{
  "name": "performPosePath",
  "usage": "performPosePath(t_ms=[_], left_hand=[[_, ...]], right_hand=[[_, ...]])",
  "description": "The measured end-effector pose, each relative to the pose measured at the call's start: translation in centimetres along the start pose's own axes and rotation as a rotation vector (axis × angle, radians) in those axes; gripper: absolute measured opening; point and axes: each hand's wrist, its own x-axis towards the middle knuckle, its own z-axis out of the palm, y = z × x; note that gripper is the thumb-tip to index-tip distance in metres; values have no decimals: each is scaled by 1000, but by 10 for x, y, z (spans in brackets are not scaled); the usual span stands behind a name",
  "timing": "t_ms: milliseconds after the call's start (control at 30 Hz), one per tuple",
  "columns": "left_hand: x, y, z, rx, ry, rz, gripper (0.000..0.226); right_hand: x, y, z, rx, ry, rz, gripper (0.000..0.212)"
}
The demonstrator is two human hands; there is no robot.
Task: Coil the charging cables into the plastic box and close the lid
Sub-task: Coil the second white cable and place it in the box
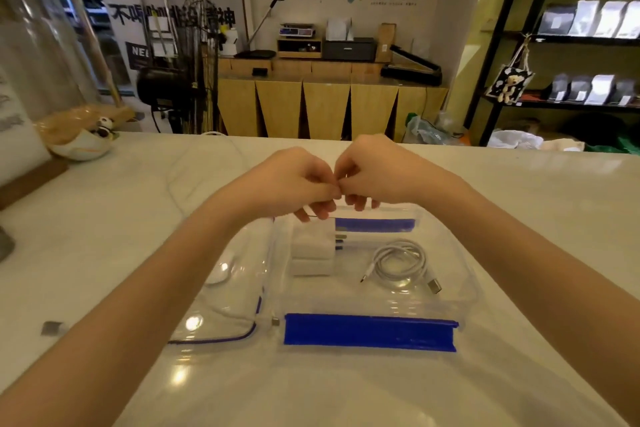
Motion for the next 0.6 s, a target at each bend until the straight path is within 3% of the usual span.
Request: performPosePath(t_ms=[100,200,400,600], left_hand=[[-27,-18,-22,-76,170,39,14],[-49,-40,-34,-73,319,-2,14],[-81,-92,-31,137,455,-248,25],[-93,-116,-16,-7,459,-475,35]], right_hand=[[17,-18,8,63,41,-210,14],[36,-39,23,126,-6,-306,17],[66,-69,61,105,-167,-343,21],[76,-79,90,-57,-378,-253,27]])
